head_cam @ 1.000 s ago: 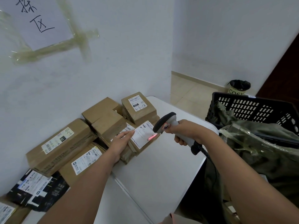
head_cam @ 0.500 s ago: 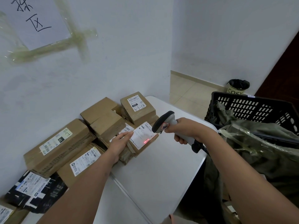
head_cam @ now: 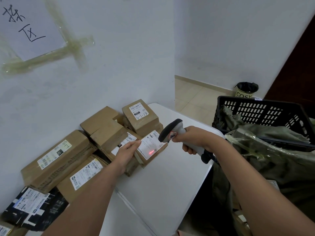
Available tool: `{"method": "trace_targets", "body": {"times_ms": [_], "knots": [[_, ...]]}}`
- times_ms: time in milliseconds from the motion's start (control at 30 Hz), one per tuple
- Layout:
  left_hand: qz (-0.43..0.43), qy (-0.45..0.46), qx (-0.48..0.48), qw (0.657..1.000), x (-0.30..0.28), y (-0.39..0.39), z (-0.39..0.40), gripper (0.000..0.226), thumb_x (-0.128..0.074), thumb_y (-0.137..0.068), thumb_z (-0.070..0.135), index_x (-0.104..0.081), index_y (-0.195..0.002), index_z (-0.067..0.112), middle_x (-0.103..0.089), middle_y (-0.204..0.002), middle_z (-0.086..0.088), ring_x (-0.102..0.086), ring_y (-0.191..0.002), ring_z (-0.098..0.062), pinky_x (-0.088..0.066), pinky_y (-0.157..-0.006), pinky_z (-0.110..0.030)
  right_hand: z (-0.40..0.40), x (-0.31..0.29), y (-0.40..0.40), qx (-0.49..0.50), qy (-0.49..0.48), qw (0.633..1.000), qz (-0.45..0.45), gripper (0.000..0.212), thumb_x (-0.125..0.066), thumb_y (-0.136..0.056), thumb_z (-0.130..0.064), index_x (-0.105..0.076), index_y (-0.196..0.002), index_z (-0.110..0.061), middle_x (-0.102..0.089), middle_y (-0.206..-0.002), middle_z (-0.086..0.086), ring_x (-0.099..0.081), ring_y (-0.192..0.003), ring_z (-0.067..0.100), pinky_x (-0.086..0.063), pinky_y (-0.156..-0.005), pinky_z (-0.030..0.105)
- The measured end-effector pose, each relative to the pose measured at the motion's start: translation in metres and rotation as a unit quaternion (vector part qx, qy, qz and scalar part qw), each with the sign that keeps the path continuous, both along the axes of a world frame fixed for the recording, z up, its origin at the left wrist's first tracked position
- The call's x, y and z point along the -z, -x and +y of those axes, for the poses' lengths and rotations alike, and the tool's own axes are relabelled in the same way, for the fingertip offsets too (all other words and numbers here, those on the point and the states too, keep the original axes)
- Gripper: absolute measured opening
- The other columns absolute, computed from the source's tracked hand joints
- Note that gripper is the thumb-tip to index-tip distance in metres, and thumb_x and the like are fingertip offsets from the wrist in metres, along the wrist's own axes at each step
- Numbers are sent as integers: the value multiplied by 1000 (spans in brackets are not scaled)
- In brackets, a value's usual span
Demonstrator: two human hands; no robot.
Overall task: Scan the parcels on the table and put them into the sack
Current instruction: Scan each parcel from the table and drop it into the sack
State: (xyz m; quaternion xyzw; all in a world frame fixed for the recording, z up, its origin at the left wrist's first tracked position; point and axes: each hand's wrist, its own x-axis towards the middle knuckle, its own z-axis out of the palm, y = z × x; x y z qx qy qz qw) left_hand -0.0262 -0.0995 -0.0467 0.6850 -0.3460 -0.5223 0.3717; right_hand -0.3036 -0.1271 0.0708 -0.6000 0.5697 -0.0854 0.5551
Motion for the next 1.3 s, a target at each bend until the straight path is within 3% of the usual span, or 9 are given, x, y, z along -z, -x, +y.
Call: {"method": "trace_targets", "body": {"times_ms": [133, 267, 367, 667, 767, 867, 1067, 1167, 1300], "knots": [[15, -8, 25, 1000, 2, 21, 0, 41, -68, -87, 49, -63, -124, 32, -56, -138, 9, -53, -124, -16, -39, -109, -35, 8, 16, 22, 28, -22, 999, -4, 35, -64, -88, -39, -59, -100, -7, -62, -65, 8, -53, -51, 18, -43, -52, 25], [26, -72, 124, 989, 15, 61, 8, 37, -57, -96, 42, -66, -120, 14, -70, -121, -7, -64, -105, -19, -52, -84, -29, 21, 53, 76, 105, -73, 992, -8, 36, -64, -89, -35, -60, -107, -3, -61, -64, 9, -52, -49, 16, -41, -48, 24], [17, -127, 213, 969, 32, 96, 13, 44, -53, -97, 47, -66, -123, 13, -71, -117, -8, -64, -108, -23, -52, -95, -35, 34, 82, 137, 224, -124, 966, -40, 26, -65, -91, -32, -61, -93, -6, -57, -61, 8, -50, -49, 16, -40, -48, 24], [100, -265, 337, 898, 61, 255, 21, 40, -56, -96, 46, -66, -126, 22, -69, -123, -5, -63, -112, -20, -54, -91, -33, 97, 171, 307, 593, -175, 779, -106, 39, -66, -93, -30, -59, -115, 1, -55, -75, 14, -54, -63, 25, -45, -56, 34], [138, -312, 331, 880, 71, 316, 27, 43, -57, -95, 47, -62, -129, 22, -67, -126, -7, -65, -111, -20, -56, -83, -32, 113, 193, 347, 641, -195, 733, -114, 38, -67, -92, -34, -59, -104, 2, -54, -74, 12, -52, -62, 24, -45, -59, 35], [136, -345, 304, 878, 85, 372, 36, 44, -58, -93, 50, -62, -127, 21, -64, -128, -9, -65, -110, -23, -59, -77, -33, 119, 197, 373, 632, -223, 732, -123, 29, -59, -98, -28, -52, -79, -7, -46, -68, 8, -45, -57, 19, -41, -50, 28], [98, -399, 242, 879, 120, 448, 46, 40, -60, -92, 50, -57, -118, 19, -57, -118, -10, -57, -112, -30, -56, -93, -46, 129, 205, 426, 601, -243, 752, -116, 33, -65, -93, -33, -57, -85, -3, -53, -69, 13, -51, -58, 22, -42, -52, 31], [72, -408, 221, 883, 131, 477, 45, 45, -55, -95, 51, -54, -125, 18, -57, -116, -8, -54, -120, -31, -57, -90, -41, 130, 211, 448, 591, -245, 761, -105, 38, -67, -91, -41, -58, -90, -4, -57, -73, 13, -54, -61, 23, -44, -55, 32], [-43, -341, 258, 903, 155, 515, 42, 53, -54, -96, 50, -51, -135, 13, -61, -118, -5, -58, -108, -22, -56, -89, -36, 129, 213, 467, 581, -250, 767, -113, 36, -63, -94, -38, -56, -84, -4, -54, -68, 12, -51, -56, 20, -42, -52, 29]]}}
